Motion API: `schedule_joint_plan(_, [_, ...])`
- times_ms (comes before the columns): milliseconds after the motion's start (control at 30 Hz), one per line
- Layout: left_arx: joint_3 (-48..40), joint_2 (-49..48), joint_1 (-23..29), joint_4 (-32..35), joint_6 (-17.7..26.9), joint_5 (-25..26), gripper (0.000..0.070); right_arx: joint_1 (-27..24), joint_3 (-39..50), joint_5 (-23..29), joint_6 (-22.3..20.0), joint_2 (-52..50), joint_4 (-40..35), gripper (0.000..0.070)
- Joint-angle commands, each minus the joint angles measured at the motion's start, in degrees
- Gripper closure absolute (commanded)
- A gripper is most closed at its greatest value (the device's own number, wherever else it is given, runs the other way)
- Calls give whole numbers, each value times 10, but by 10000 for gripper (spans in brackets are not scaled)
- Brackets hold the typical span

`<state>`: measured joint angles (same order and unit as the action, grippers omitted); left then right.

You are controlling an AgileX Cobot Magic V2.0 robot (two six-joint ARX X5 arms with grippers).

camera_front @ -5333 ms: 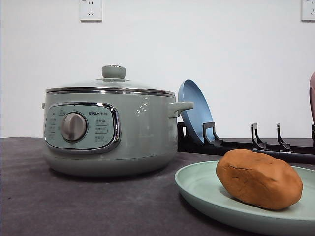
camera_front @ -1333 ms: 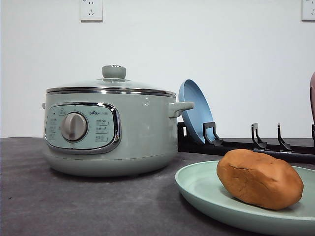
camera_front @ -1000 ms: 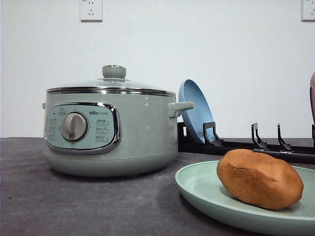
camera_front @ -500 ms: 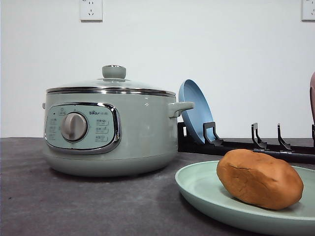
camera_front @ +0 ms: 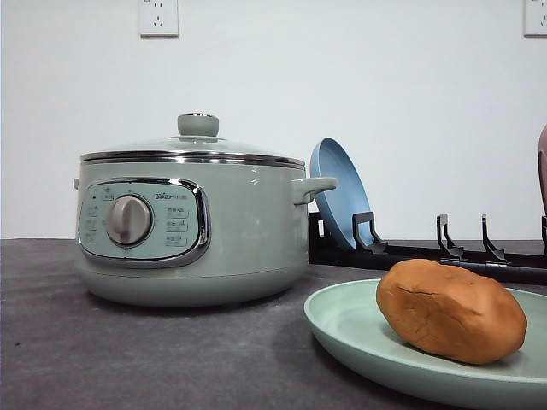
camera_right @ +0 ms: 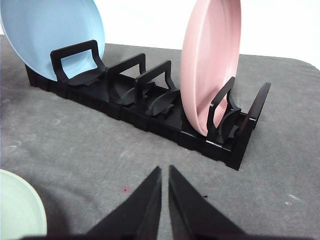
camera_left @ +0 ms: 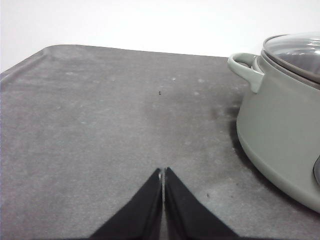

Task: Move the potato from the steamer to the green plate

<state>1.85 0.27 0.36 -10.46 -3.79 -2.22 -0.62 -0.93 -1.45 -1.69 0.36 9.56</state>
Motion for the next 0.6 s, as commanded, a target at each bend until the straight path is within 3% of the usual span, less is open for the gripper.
schedule_joint_plan(0, [-12,-1,0,-3,-1,-4,700,1,3,0,-3,-2,-8,687])
schedule_joint_plan(567, [-12,-1,0,-3,-1,-4,700,1,3,0,-3,-2,-8,687])
